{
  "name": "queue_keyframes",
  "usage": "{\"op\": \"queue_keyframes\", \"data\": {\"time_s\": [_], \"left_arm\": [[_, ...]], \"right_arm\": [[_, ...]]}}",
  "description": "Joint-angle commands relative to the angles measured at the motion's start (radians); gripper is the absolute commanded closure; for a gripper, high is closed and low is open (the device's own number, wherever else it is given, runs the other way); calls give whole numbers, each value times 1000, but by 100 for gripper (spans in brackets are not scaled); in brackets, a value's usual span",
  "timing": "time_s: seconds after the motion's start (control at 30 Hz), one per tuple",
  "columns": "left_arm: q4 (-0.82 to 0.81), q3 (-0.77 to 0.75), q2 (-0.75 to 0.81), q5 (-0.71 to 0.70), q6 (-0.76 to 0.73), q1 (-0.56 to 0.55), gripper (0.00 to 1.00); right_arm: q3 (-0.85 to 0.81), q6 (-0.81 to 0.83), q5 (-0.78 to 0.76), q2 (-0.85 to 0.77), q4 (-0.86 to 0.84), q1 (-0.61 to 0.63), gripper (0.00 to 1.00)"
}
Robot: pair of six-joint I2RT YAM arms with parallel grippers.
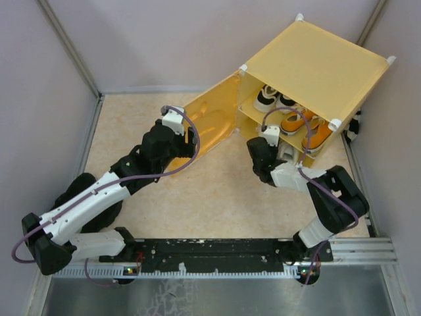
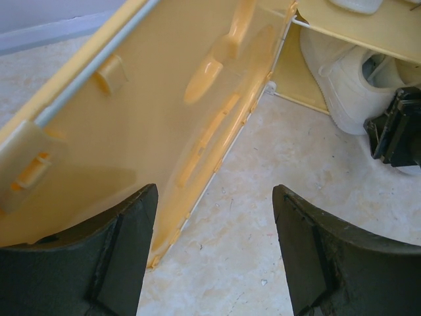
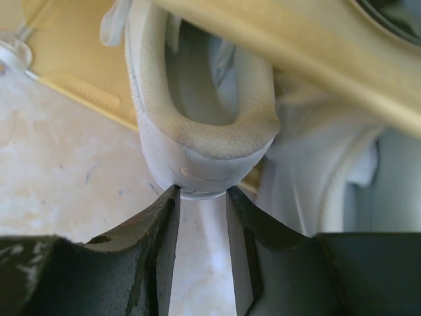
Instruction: Place and organize the shoes in the shoe cabinet
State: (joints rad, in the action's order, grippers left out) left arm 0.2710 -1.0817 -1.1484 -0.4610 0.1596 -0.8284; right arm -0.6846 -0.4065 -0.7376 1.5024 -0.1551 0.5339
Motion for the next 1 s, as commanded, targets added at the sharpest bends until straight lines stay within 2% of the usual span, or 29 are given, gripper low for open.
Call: {"op": "queue_keyframes", "data": {"time_s": [0.0,0.07,0.17,0.33,0.6,0.77,0.97], "left_arm": [[-12,4,-5,-4,-6,2,23],[-7,4,-3,-8,-6,2,23],[-10,7,0,-17,-10,2,23],[-8,-3,-17,-5,-14,2,23],[-8,-4,-8,-16,-13,2,23],[-17,-6,-20,5,-6,2,24],[-9,-1,-10,3,-2,2,24]], "right_arm": [[-147,79,-94,76,-227,-14,66],[-183,46,-61,92,-147,-12,66],[-140,30,-48,60,-127,19,66],[-83,-1,-56,-86,28,112,65],[-21,-175,-35,-343,540,218,65],[14,-358,-95,-347,750,211,62],[-11,-386,-116,-262,717,164,58]]}}
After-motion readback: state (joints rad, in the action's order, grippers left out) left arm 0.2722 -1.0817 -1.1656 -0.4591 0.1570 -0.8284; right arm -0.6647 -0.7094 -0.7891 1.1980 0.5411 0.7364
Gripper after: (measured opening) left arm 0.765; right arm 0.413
